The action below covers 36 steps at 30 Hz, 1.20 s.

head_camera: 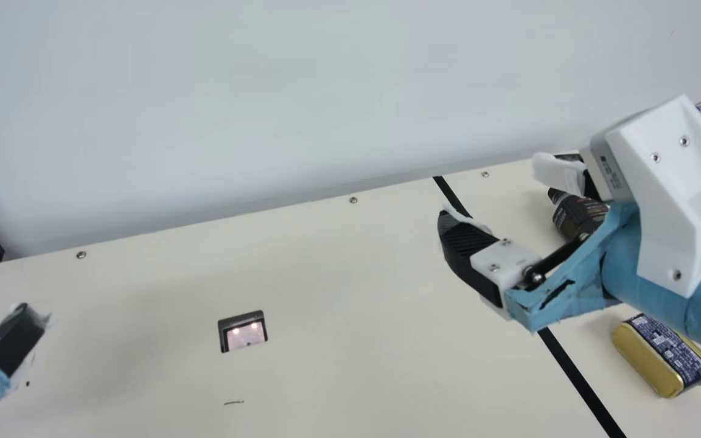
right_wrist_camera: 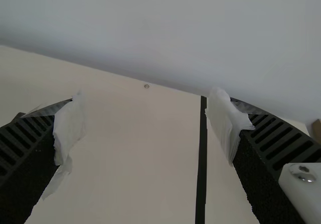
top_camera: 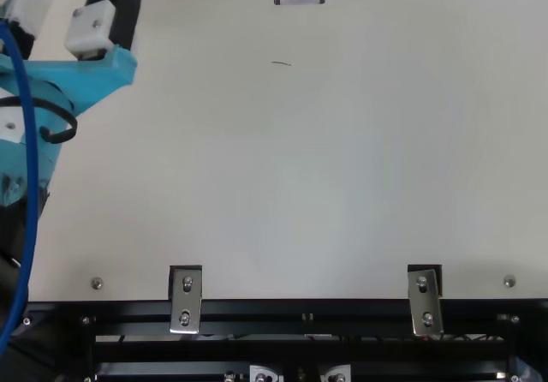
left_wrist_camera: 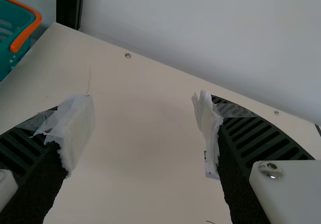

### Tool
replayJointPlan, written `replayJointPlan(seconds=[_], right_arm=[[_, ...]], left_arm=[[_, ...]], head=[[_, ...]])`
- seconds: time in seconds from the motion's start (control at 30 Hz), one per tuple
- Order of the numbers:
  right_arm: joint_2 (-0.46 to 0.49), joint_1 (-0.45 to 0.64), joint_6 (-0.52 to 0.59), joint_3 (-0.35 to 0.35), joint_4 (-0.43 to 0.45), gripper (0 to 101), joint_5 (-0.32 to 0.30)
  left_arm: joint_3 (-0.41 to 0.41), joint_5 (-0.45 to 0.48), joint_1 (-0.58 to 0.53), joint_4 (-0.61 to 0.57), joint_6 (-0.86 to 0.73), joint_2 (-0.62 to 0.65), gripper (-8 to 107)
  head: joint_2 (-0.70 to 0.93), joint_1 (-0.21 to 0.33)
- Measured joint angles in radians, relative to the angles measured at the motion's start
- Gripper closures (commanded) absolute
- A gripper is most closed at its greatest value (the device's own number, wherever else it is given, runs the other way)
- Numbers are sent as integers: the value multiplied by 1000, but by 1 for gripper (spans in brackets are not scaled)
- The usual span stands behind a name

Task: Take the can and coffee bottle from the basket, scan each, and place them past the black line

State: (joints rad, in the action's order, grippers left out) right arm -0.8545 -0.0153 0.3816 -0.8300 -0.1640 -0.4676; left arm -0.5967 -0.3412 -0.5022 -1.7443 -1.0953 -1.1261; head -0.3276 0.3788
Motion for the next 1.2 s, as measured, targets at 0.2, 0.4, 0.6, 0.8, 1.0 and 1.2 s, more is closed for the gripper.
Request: replayJointPlan(seconds=[0.2,0.4,0.6,0.8,1.0,1.2], right_arm=[[1,0,0,0,0,0,-2],[1,0,0,0,0,0,-2],[1,0,0,0,0,0,-2],[1,0,0,0,0,0,-2],[1,0,0,0,0,0,-2],[1,0,0,0,0,0,-2]], left_arm=[[-34,-29,-10,82,76,-56,9],[-156,-44,45,119,111,-176,9],[-326,-68,98,74,90,-300,9],[-412,-91,101,-1,178,-396,9],[-310,-64,83,-1,377,-368,9],[-252,-89,61,-1,420,-299,9]], head=[[0,5],[0,5],[0,5],[0,5],[0,5],[0,5]])
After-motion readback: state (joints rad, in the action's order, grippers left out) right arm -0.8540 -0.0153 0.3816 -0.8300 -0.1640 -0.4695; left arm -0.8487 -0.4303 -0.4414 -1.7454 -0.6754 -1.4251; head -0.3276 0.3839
